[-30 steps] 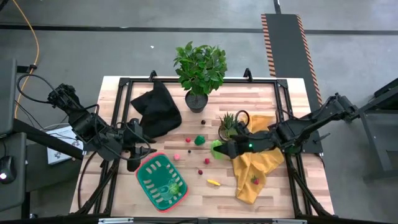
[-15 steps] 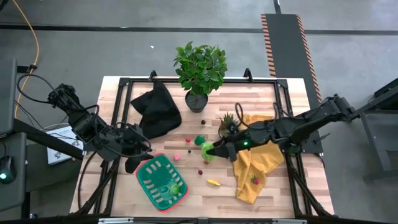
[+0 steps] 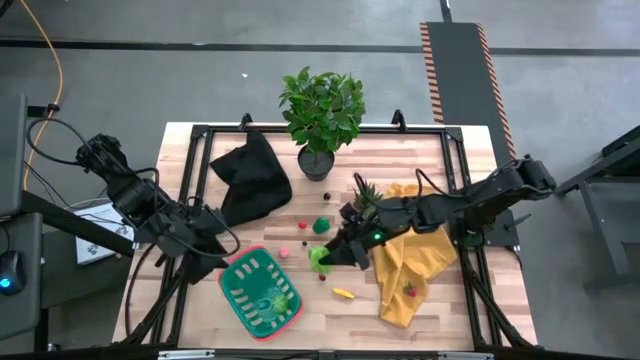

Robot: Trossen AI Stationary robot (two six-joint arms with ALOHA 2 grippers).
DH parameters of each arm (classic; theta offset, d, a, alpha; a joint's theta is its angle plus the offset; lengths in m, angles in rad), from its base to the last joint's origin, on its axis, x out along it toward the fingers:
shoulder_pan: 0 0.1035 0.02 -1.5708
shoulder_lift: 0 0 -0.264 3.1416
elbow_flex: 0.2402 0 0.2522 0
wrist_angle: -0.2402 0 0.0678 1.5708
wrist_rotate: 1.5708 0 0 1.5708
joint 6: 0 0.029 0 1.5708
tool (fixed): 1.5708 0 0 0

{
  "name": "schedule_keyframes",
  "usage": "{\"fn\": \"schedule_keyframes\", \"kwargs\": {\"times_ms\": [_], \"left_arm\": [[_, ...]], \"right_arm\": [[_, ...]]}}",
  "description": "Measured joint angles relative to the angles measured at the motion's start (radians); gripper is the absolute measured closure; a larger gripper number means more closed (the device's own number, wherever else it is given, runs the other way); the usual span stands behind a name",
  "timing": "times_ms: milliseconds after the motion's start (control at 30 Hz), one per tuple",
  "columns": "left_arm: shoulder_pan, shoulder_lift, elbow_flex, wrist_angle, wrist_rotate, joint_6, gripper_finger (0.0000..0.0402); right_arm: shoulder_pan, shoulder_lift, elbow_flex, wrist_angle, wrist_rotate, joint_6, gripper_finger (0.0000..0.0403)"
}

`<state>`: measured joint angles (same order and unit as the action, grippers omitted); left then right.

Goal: Pick and placing Produce into tupperware
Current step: Put the green starfruit into the blue basket

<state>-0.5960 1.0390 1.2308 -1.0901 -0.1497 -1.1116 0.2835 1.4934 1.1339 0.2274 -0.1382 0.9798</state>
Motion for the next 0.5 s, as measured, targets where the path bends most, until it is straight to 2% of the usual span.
{"fn": "schedule_keyframes", "kwargs": {"times_ms": [333, 500], "left_arm": [[0.000, -0.090, -0.001, 0.005, 0.043, 0.133, 0.0245], [0.000, -0.195, -0.056, 0.081, -0.024, 0.154, 0.0245]], "right_arm": [[-0.023, 0.064, 0.027, 0.077, -0.006, -0.004, 0.0189], [-0.033, 0.143, 0.099, 0.077, -0.039, -0.017, 0.0189]]}}
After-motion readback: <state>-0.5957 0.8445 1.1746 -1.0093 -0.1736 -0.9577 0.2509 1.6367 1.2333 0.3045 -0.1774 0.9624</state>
